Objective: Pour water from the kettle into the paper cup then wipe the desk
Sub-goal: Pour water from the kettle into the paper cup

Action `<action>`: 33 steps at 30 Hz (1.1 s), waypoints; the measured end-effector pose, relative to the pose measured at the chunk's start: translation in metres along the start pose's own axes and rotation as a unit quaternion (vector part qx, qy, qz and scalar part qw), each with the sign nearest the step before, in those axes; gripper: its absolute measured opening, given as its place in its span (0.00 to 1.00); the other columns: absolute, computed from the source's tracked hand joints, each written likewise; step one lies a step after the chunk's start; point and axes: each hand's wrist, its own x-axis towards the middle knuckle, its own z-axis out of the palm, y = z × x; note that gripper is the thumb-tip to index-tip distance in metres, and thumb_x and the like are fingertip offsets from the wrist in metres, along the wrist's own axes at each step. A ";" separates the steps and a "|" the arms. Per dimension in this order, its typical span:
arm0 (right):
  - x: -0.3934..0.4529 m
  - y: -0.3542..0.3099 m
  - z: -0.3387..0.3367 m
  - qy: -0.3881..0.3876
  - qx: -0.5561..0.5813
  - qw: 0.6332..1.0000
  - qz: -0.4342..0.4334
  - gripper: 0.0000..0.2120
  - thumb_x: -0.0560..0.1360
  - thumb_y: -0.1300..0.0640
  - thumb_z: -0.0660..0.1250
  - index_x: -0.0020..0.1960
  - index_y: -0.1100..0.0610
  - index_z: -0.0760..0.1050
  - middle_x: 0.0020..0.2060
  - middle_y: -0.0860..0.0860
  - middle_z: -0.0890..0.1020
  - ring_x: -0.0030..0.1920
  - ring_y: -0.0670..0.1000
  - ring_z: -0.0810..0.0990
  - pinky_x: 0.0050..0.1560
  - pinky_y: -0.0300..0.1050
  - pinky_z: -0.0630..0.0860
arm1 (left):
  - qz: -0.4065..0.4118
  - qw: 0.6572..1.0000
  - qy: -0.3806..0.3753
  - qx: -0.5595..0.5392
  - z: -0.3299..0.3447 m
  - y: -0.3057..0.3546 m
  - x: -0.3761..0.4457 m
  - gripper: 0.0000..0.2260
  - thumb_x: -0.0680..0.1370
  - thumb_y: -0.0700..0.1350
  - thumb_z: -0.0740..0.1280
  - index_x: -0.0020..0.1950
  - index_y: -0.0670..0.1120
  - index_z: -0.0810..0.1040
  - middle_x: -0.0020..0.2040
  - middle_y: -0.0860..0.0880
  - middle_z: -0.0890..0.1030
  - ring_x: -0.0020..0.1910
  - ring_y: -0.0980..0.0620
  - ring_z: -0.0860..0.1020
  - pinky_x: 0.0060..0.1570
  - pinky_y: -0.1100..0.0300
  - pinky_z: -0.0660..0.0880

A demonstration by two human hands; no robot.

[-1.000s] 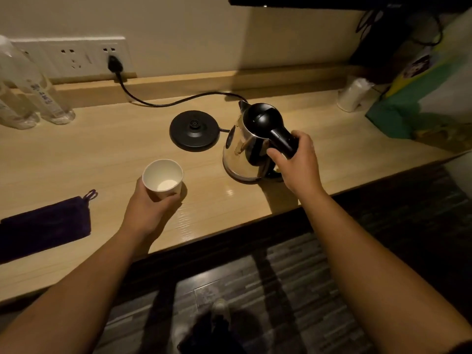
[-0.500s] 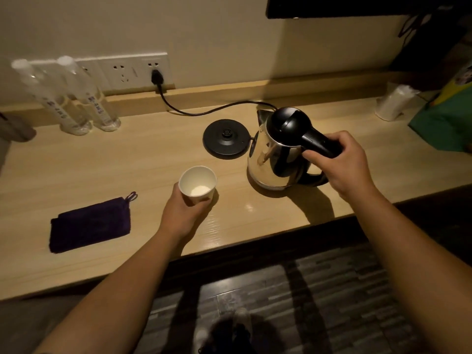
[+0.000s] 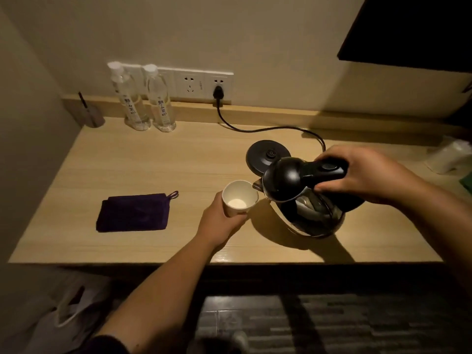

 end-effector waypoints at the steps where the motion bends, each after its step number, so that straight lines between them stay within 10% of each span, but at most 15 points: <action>1: 0.003 -0.004 0.000 -0.011 -0.023 1.000 -0.007 0.19 0.63 0.46 0.75 0.52 0.42 0.75 0.45 0.42 0.80 0.46 0.45 0.78 0.43 0.40 0.74 | 0.002 1.000 0.000 -0.006 0.001 -0.001 0.000 0.32 0.62 0.58 0.76 0.63 0.62 0.66 0.52 0.63 0.76 0.50 0.64 0.75 0.40 0.70 0.71; 12: 0.021 -0.040 -0.001 -0.042 -0.146 0.985 -0.080 0.22 0.67 0.47 0.74 0.59 0.49 0.77 0.45 0.49 0.82 0.44 0.51 0.80 0.43 0.53 0.80 | 0.012 1.000 0.011 0.002 0.004 -0.017 0.008 0.34 0.66 0.54 0.77 0.68 0.59 0.66 0.57 0.56 0.78 0.55 0.54 0.76 0.53 0.53 0.78; 33: 0.038 -0.072 -0.004 -0.071 -0.246 0.962 -0.097 0.15 0.70 0.47 0.73 0.54 0.51 0.78 0.37 0.48 0.78 0.37 0.47 0.75 0.32 0.40 0.70 | 0.041 0.998 0.025 0.031 0.007 -0.027 0.014 0.33 0.64 0.59 0.76 0.65 0.64 0.65 0.53 0.62 0.75 0.52 0.61 0.73 0.43 0.68 0.70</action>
